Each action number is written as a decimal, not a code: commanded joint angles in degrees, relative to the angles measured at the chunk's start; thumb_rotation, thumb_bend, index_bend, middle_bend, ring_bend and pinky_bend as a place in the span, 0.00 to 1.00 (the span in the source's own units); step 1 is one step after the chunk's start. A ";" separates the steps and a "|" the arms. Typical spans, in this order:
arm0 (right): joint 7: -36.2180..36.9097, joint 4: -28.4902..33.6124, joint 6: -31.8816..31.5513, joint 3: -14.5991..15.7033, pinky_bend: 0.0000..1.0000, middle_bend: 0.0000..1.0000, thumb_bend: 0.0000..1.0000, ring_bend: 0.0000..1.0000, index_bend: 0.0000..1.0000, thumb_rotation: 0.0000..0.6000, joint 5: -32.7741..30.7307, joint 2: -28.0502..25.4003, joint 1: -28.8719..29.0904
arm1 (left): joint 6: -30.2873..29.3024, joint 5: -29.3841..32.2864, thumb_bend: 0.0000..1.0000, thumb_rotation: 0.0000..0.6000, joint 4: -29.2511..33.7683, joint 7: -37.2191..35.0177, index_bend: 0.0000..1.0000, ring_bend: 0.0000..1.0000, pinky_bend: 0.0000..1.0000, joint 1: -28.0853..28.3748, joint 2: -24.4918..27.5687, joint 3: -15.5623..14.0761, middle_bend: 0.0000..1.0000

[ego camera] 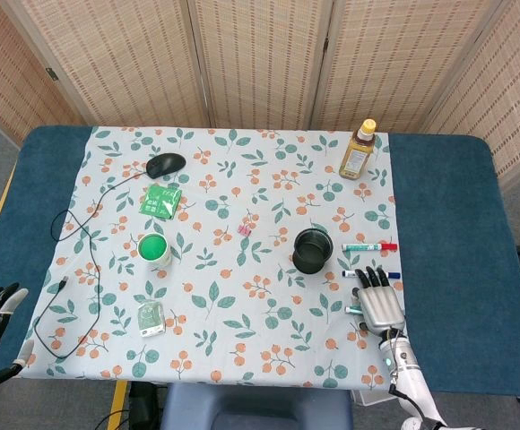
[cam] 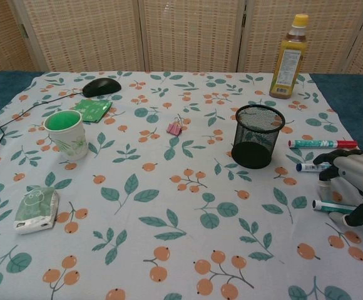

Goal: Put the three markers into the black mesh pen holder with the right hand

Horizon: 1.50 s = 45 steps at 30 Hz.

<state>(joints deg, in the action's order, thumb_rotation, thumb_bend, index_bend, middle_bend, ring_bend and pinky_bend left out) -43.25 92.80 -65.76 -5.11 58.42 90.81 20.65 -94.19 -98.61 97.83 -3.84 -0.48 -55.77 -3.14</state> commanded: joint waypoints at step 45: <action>25.51 6.38 -1.25 -19.22 0.00 0.15 0.33 0.00 0.62 1.00 -4.43 2.18 15.63 | 1.77 2.78 0.45 1.00 0.27 -0.11 0.03 0.06 0.22 0.45 0.32 0.97 0.07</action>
<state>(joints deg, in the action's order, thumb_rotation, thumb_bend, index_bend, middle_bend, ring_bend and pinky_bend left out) -19.62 101.71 -68.25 -23.91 54.55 91.37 34.99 -92.45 -95.90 98.11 -3.85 -0.02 -55.50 -2.18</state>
